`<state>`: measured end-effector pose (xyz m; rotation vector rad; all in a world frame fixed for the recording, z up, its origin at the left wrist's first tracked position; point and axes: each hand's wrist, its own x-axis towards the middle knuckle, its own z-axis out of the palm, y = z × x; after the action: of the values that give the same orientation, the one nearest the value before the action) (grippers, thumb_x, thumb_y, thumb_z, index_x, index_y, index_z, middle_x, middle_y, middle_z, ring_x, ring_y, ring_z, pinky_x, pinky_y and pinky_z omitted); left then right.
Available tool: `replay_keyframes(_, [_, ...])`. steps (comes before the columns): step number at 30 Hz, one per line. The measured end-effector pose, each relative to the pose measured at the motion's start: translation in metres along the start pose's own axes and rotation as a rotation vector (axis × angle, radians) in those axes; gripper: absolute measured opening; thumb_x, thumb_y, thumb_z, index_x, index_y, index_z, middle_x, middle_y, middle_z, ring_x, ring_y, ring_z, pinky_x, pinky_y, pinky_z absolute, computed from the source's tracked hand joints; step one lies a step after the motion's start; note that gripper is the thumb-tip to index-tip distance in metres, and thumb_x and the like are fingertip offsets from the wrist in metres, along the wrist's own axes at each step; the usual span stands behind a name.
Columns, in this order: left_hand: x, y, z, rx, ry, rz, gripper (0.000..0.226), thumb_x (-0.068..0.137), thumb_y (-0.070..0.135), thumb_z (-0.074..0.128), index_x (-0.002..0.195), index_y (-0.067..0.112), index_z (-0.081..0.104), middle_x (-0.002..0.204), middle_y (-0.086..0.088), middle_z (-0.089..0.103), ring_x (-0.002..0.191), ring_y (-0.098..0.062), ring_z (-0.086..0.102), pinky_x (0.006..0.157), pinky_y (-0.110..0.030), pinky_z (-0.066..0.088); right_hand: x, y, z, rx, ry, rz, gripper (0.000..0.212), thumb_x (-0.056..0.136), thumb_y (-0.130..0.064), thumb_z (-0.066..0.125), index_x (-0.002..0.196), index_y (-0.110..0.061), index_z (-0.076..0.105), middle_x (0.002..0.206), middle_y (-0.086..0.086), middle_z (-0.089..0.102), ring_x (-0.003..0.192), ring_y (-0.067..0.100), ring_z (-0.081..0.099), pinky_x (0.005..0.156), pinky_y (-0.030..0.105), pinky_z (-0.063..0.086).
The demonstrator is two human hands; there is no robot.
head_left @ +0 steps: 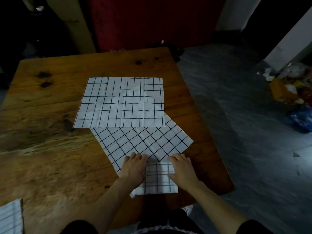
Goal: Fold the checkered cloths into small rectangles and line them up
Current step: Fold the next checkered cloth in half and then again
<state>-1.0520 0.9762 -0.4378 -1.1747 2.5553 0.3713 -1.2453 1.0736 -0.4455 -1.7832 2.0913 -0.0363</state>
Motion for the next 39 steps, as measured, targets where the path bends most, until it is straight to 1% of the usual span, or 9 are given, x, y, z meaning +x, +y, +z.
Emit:
replay_keyframes(6, [0.009, -0.004, -0.009, -0.099, -0.044, 0.036, 0.050, 0.083, 0.035, 0.065, 0.129, 0.026, 0.048, 0.122, -0.001, 0.052, 0.117, -0.024, 0.047, 0.099, -0.042, 0.038, 0.006, -0.007, -0.004, -0.012, -0.047, 0.043, 0.046, 0.076, -0.032, 0.076, 0.114, -0.031, 0.049, 0.123, -0.005, 0.040, 0.118, 0.016, 0.034, 0.098, 0.032, 0.034])
replay_keyframes(9, [0.005, -0.010, -0.009, -0.262, -0.021, 0.050, 0.016, 0.082, 0.029, 0.061, 0.097, 0.025, 0.055, 0.098, 0.001, 0.063, 0.095, -0.022, 0.059, 0.082, -0.038, 0.045, 0.006, -0.007, -0.009, 0.048, -0.041, 0.032, 0.032, 0.079, -0.029, 0.072, 0.099, -0.031, 0.049, 0.113, -0.008, 0.044, 0.111, 0.014, 0.038, 0.092, 0.030, 0.032])
replay_keyframes(11, [-0.002, -0.016, -0.012, -0.396, -0.008, 0.046, 0.011, 0.081, 0.027, 0.064, 0.087, 0.024, 0.056, 0.086, 0.004, 0.064, 0.081, -0.018, 0.061, 0.071, -0.034, 0.052, 0.005, -0.008, -0.013, 0.171, -0.046, 0.021, 0.020, 0.083, -0.028, 0.068, 0.091, -0.030, 0.049, 0.102, -0.011, 0.052, 0.103, 0.011, 0.047, 0.091, 0.032, 0.037])
replay_keyframes(14, [-0.011, -0.026, -0.022, -0.527, 0.068, 0.061, 0.010, 0.084, 0.022, 0.067, 0.085, 0.025, 0.058, 0.080, 0.008, 0.063, 0.074, -0.010, 0.060, 0.067, -0.032, 0.055, 0.003, -0.008, -0.023, 0.413, -0.089, 0.020, 0.017, 0.087, -0.025, 0.067, 0.083, -0.032, 0.053, 0.091, -0.011, 0.058, 0.087, 0.005, 0.055, 0.082, 0.039, 0.053])
replay_keyframes(18, [-0.021, -0.038, -0.037, -0.673, 0.156, 0.121, 0.012, 0.087, 0.019, 0.069, 0.087, 0.026, 0.059, 0.086, 0.011, 0.064, 0.080, -0.002, 0.061, 0.073, -0.026, 0.056, -0.004, -0.014, -0.040, 0.518, -0.010, 0.022, 0.006, 0.090, -0.024, 0.066, 0.089, -0.028, 0.060, 0.095, -0.011, 0.062, 0.089, 0.003, 0.059, 0.080, 0.032, 0.056])
replay_keyframes(20, [-0.027, -0.041, -0.048, -0.781, 0.185, 0.152, 0.011, 0.088, 0.016, 0.069, 0.088, 0.023, 0.061, 0.087, 0.009, 0.064, 0.081, -0.004, 0.062, 0.074, -0.028, 0.057, -0.009, -0.017, -0.050, 0.562, 0.040, 0.022, 0.006, 0.091, -0.023, 0.065, 0.092, -0.027, 0.061, 0.096, -0.012, 0.062, 0.090, 0.001, 0.059, 0.080, 0.026, 0.055])
replay_keyframes(24, [-0.042, -0.046, -0.071, -1.024, 0.244, 0.231, 0.011, 0.085, 0.009, 0.071, 0.086, 0.017, 0.064, 0.082, -0.001, 0.066, 0.072, -0.016, 0.063, 0.062, -0.032, 0.055, -0.024, -0.027, -0.076, 0.656, 0.171, -0.011, 0.003, 0.092, -0.020, 0.064, 0.094, -0.022, 0.062, 0.095, -0.010, 0.063, 0.088, 0.000, 0.062, 0.073, 0.017, 0.053])
replay_keyframes(32, [-0.077, -0.040, -0.080, -0.931, 0.356, 0.161, 0.009, 0.089, 0.017, 0.065, 0.094, 0.024, 0.063, 0.096, 0.007, 0.067, 0.089, -0.006, 0.064, 0.077, -0.033, 0.059, -0.057, -0.035, -0.118, 0.697, 0.258, -0.115, 0.003, 0.091, -0.022, 0.064, 0.092, -0.024, 0.062, 0.094, -0.008, 0.064, 0.089, 0.006, 0.064, 0.073, 0.028, 0.057])
replay_keyframes(39, [-0.135, -0.013, -0.086, -0.965, 0.530, 0.109, 0.014, 0.093, 0.008, 0.060, 0.092, 0.021, 0.063, 0.090, 0.008, 0.065, 0.080, -0.012, 0.064, 0.065, -0.025, 0.056, -0.086, -0.033, -0.112, 0.853, 0.258, -0.151, 0.008, 0.088, -0.015, 0.068, 0.093, -0.019, 0.063, 0.092, -0.005, 0.065, 0.089, 0.006, 0.063, 0.076, 0.026, 0.056])
